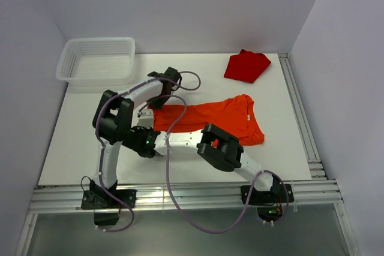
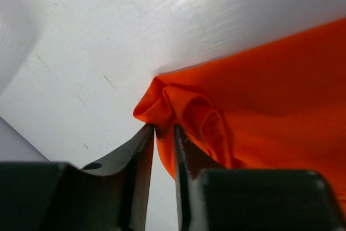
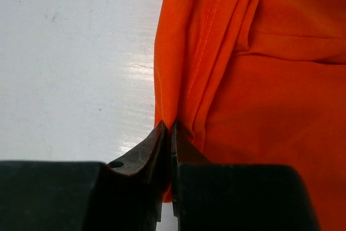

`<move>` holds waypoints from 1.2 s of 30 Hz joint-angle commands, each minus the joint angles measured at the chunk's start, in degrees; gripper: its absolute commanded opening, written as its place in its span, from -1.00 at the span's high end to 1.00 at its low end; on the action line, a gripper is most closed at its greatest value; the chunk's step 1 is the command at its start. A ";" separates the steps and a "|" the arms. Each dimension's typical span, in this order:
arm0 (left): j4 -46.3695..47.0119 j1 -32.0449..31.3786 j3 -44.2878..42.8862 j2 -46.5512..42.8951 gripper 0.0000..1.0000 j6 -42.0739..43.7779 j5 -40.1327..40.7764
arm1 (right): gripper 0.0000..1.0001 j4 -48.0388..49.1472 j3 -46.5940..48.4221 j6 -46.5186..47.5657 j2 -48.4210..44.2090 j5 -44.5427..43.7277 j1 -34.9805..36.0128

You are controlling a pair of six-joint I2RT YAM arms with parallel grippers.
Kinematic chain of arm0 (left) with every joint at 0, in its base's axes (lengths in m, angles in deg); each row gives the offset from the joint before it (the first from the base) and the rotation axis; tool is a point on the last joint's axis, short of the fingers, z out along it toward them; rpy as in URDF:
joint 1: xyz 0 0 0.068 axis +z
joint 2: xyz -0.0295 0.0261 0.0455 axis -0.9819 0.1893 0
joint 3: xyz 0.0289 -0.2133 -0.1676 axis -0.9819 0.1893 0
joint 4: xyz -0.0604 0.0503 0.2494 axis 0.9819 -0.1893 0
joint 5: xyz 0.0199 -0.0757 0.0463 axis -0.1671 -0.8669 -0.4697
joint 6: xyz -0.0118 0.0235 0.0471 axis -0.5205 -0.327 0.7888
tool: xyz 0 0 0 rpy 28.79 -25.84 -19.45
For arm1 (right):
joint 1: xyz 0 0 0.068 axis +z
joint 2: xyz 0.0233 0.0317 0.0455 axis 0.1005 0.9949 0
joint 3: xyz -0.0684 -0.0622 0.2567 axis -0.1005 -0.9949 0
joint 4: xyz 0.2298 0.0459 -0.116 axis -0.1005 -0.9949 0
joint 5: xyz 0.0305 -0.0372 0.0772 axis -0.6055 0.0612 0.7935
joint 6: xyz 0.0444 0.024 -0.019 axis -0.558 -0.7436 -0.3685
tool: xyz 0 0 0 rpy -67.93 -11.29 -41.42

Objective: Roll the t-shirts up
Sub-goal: Roll the tshirt

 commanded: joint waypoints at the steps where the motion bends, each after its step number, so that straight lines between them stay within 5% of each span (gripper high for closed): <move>1: -2.77 1.17 -6.04 0.13 0.44 1.54 -2.77 | 0.84 5.75 -5.70 0.38 -3.19 4.18 -1.12; 9: -8.13 5.03 -13.51 0.66 0.09 4.09 -12.00 | 0.87 24.91 -20.54 -2.34 -9.87 11.48 -3.23; 20: -10.42 10.57 -17.04 -0.39 0.03 4.89 -22.89 | 0.99 51.78 -40.49 -13.31 -14.26 24.83 -8.59; 25: -8.76 15.31 -10.39 -4.95 0.11 4.53 -32.90 | 1.00 64.44 -48.33 -19.29 -14.27 28.70 -10.87; 36: -0.49 23.39 8.35 -14.54 0.22 3.74 -48.11 | 1.00 75.46 -51.24 -26.24 -10.23 32.67 -12.64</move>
